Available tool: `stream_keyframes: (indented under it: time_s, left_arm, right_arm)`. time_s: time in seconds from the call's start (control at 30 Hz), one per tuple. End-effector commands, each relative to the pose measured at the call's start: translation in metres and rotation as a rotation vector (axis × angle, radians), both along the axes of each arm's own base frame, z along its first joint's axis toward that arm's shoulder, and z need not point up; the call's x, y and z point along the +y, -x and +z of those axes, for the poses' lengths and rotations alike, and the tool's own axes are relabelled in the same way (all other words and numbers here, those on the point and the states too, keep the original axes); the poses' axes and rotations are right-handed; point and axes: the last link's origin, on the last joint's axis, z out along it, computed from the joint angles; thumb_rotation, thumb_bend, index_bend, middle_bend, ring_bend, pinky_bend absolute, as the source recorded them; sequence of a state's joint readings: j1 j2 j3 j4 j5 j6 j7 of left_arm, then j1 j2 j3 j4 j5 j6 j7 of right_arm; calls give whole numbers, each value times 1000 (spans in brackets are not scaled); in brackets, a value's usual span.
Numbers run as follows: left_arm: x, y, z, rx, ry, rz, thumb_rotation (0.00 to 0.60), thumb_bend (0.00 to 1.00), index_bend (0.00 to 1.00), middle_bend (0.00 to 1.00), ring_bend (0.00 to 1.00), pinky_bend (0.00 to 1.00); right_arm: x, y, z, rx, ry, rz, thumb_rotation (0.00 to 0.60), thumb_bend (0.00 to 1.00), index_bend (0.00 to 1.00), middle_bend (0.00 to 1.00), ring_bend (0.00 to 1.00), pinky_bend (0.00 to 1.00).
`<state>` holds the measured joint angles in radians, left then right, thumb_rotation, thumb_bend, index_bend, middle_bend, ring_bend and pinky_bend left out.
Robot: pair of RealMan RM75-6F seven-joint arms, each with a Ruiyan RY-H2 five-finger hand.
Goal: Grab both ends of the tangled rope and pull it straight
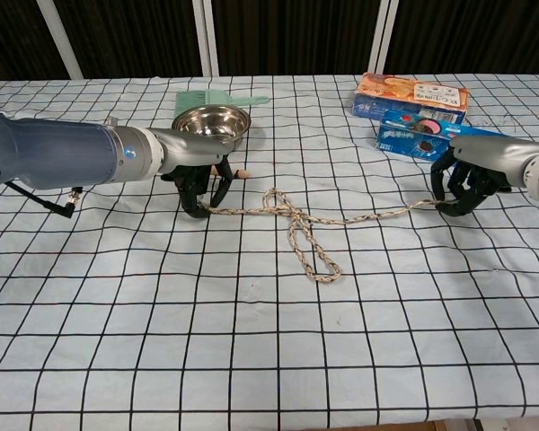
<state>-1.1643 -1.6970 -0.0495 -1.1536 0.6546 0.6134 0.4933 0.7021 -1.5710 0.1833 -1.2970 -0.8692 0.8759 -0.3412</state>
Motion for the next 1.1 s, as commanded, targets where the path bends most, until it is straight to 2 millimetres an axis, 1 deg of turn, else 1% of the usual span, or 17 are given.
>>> stream_keyframes:
  time_s: [0.03, 0.3, 0.67, 1.1]
  left_arm:
    - [1, 0, 0, -2, -1, 2, 600, 350, 586, 1000, 952, 840]
    - [1, 1, 0, 1, -6, -4, 600, 357, 603, 1000, 952, 840]
    - [2, 1, -3, -4, -8, 0, 600, 438, 607, 1000, 953, 840]
    - [2, -1, 0, -22, -16, -6, 600, 448, 610, 1000, 953, 840]
  right_arm:
    - [0, 0, 0, -1, 0, -1, 600, 440, 647, 816, 960, 870]
    - [0, 1, 0, -6, -3, -5, 600, 440, 646, 818, 961, 870]
    - [1, 1, 3, -9, 0, 0, 600, 442, 647, 818, 961, 870]
    - [1, 0, 5, -10, 4, 2, 600, 446, 648, 819, 961, 870]
